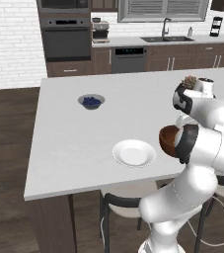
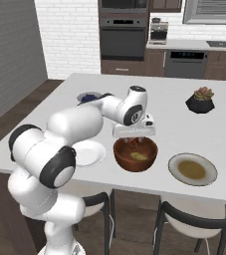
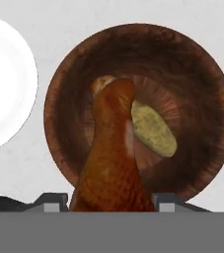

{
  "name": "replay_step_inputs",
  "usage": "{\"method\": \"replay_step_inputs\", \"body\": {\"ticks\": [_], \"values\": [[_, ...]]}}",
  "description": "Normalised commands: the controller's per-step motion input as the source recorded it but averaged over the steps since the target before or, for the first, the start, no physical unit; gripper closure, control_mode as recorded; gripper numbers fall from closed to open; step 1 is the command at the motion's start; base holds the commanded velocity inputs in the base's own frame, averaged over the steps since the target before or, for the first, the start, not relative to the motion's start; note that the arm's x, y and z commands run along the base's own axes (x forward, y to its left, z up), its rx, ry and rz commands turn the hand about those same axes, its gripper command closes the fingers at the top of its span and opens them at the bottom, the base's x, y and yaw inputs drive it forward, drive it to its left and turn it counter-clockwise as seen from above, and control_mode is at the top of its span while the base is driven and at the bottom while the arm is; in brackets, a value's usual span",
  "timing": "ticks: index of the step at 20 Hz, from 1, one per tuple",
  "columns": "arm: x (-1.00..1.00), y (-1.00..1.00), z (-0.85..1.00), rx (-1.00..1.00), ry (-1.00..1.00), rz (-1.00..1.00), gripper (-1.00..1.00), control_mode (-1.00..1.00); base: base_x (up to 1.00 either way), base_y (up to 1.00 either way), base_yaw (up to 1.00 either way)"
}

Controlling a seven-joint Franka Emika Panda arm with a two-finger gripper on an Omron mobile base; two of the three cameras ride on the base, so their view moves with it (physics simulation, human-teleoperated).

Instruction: Pick the chicken drumstick and potato from their plates and place them in the bowl. Then put the bowl in the fridge.

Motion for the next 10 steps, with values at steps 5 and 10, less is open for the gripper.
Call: {"method": "replay_step_inputs", "body": {"ticks": [5,10], "values": [[0.24,0.0,-0.53,0.0,0.0,-0.02,1.0,-1.0,0.0,0.0,0.0],[0.34,0.02,-0.43,0.0,0.0,-0.01,1.0,-1.0,0.0,0.0,0.0]]}}
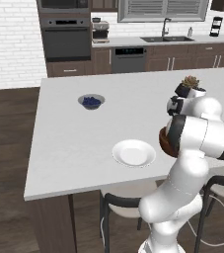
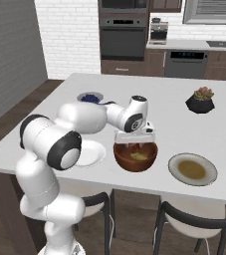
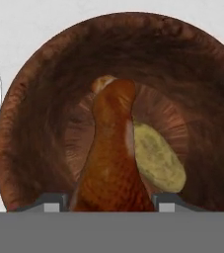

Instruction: Pick the chicken drumstick and potato from their plates and place them in the bowl. Then put the bowl in the fridge.

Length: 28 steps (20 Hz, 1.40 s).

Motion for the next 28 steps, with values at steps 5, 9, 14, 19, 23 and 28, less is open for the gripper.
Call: {"method": "replay_step_inputs", "body": {"ticks": [5,9,14,19,23,28], "values": [[0.18,0.0,-0.41,0.0,0.0,-0.01,1.0,-1.0,0.0,0.0,0.0],[0.14,0.05,-0.41,0.0,0.0,0.0,-1.0,-1.0,0.0,0.0,0.0],[0.04,0.05,-0.09,0.0,0.0,0.0,-1.0,-1.0,0.0,0.0,0.0],[-0.11,0.0,0.13,0.0,-0.05,0.0,-1.0,-1.0,0.0,0.0,0.0],[-0.37,0.0,0.5,-0.03,-0.12,-0.06,-1.0,-1.0,0.0,0.0,0.0],[-0.66,0.0,0.71,0.0,-0.09,-0.24,-1.0,-1.0,0.0,0.0,0.0]]}}
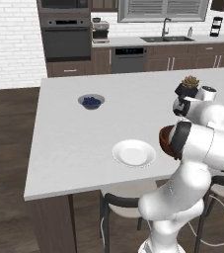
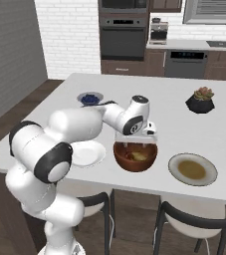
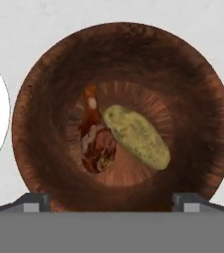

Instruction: Pick the chicken drumstick and potato from their plates and place them in the bowl. Then put the bowl in the fridge.

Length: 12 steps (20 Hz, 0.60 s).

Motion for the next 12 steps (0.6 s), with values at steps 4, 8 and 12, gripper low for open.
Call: {"method": "replay_step_inputs", "body": {"ticks": [4,8,12], "values": [[-0.66,0.0,0.6,0.0,-0.01,-0.44,-1.0,-1.0,0.0,0.0,0.0],[-0.58,-0.02,0.1,0.02,0.08,-0.55,-1.0,-1.0,0.0,0.0,0.0],[-0.48,-0.18,0.0,0.21,0.11,-0.56,-1.0,-1.0,0.0,0.0,0.0]]}}
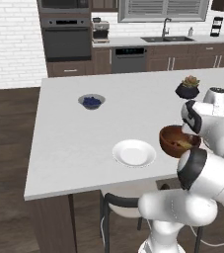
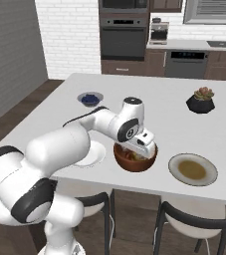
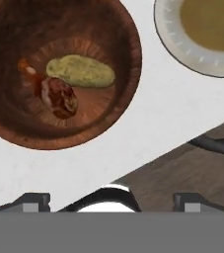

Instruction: Pick the chicken drumstick and potato from their plates and place them in the bowl. Then put the bowl in the fridge.

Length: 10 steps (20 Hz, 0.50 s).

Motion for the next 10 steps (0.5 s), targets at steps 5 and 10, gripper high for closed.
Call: {"method": "replay_step_inputs", "body": {"ticks": [5,10], "values": [[-0.61,-0.32,0.04,0.32,-0.03,-0.3,-1.0,-1.0,0.0,0.0,0.0],[0.13,0.0,-0.14,0.08,-0.15,-0.02,-1.0,-1.0,0.0,0.0,0.0]]}}
